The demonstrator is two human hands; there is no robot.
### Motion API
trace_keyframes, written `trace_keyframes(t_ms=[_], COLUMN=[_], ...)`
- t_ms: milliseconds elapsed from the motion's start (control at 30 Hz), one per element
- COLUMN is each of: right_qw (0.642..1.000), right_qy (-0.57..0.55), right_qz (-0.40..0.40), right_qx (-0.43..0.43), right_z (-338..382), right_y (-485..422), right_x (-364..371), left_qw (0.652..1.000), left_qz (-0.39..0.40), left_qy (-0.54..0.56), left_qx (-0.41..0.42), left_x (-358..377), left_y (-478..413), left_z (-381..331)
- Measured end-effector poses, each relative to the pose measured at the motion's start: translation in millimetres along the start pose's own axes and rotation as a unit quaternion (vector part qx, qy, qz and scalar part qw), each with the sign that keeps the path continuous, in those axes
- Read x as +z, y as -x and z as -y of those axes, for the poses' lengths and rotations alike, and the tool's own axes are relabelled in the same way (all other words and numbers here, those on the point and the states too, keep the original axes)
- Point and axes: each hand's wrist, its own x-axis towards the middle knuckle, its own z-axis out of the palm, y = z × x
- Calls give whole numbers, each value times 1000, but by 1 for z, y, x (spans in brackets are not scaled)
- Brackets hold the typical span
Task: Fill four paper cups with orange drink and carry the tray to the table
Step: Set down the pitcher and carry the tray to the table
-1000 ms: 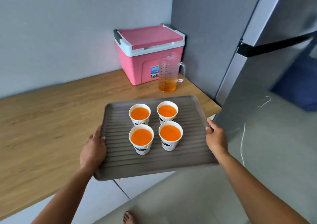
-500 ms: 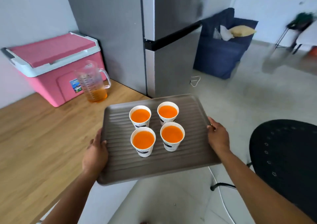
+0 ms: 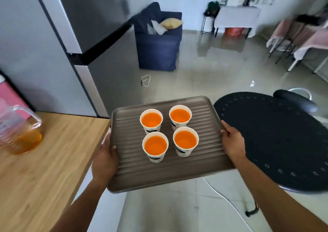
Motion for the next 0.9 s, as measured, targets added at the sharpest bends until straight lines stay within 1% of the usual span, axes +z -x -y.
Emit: trace_keyframes(t_ms=[167,267,467,567,633,767,900], right_qw=[997,992,976,965,955,940,927], right_qy=[10,8,-1,-10,-12,-15,-12], right_qz=[-67,-110,-180,-209,-233,-267,-293], right_qx=[28,65,126,160,185,212,234], right_z=[-17,-29,-53,-64,-72,-94,-120], right_y=[18,31,57,66,71,74,61], right_x=[-27,-41,-65,-75,-83,-101,-121], left_qw=[997,991,972,962,957,950,939], left_qz=[67,116,203,219,226,240,254], left_qy=[3,-2,44,80,83,34,19], left_qx=[42,70,114,141,161,197,231], left_x=[24,37,70,91,108,144,183], left_y=[-22,-35,-56,-66,-71,-78,-77], left_z=[-22,-37,-71,-85,-98,-131,-168])
